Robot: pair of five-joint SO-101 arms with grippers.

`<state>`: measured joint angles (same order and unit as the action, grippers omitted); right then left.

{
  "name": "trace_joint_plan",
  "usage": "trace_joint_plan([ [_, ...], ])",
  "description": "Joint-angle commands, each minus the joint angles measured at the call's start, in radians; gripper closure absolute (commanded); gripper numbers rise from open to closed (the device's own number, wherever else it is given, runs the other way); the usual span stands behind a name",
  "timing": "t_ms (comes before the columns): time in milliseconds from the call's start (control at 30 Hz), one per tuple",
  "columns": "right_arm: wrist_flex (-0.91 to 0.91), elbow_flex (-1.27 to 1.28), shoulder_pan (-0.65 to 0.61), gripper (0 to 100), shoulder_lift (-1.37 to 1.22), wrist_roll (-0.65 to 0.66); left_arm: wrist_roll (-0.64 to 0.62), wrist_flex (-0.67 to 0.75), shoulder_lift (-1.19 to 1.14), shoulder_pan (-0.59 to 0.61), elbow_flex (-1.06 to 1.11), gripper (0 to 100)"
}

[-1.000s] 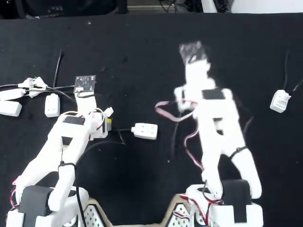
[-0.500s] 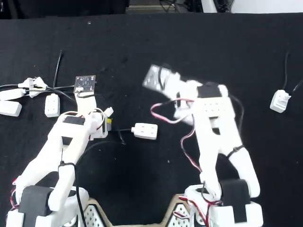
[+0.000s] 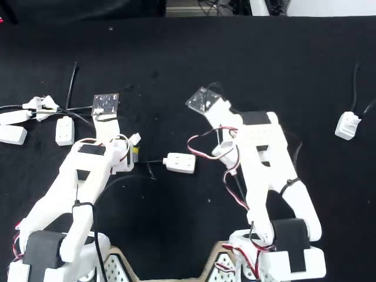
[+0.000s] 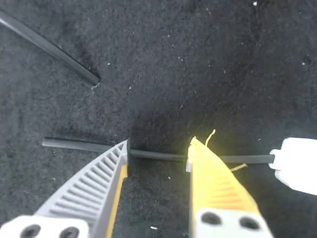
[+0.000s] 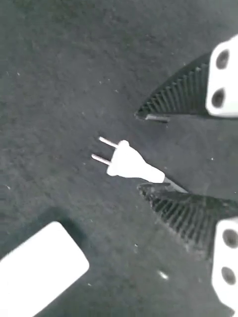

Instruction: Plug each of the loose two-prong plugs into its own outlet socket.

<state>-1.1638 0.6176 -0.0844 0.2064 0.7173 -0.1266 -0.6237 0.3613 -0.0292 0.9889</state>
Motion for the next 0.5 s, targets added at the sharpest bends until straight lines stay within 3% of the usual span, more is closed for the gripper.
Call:
trace_joint_plan([
  [0,0.069,-0.033,0.018,83.2,0.008,-0.043,-0.009,0.003,0.037,0.012,-0.016,81],
  [233,0.267,0.01,0.084,83.2,-0.183,-0.044,-0.009,0.003,0.037,0.012,-0.016,81],
  [467,0.216,0.018,0.089,83.2,-0.232,-0.043,-0.009,0.006,0.037,0.012,-0.016,81],
])
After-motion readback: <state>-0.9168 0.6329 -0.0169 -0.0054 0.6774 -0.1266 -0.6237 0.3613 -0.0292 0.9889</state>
